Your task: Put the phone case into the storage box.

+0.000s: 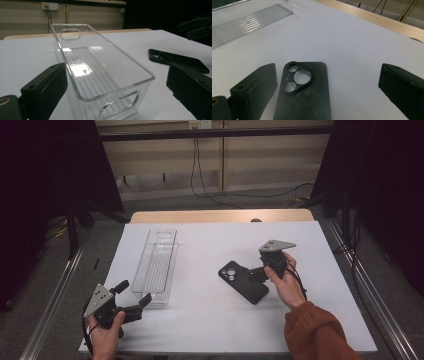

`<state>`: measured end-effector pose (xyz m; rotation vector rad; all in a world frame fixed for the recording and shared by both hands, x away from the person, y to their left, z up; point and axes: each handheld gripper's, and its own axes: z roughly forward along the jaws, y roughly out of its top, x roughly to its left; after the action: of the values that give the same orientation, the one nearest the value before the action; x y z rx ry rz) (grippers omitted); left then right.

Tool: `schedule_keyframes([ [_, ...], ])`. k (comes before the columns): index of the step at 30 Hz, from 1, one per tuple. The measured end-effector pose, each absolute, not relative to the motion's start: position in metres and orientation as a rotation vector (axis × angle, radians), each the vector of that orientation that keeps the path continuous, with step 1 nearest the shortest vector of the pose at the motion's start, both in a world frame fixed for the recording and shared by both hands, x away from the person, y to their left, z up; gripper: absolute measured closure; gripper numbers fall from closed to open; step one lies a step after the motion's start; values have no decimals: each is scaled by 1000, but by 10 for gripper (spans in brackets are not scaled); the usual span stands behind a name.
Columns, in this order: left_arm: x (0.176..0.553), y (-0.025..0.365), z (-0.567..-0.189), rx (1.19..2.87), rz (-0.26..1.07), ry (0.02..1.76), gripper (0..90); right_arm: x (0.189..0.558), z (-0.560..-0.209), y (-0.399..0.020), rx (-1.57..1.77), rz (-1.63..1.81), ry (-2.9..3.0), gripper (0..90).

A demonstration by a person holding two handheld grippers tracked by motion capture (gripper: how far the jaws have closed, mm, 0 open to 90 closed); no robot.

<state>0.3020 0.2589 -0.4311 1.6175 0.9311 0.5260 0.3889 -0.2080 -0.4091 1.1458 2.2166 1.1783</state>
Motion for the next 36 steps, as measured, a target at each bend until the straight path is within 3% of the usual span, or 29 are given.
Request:
schedule_keyframes([
  [4, 302, 259, -431, 1624, 526, 927, 35, 396, -410, -206, 1170, 1135, 2301, 57],
  [36, 303, 260, -431, 1633, 526, 926, 35, 419, -424, -181, 1295, 676, 2772, 46],
])
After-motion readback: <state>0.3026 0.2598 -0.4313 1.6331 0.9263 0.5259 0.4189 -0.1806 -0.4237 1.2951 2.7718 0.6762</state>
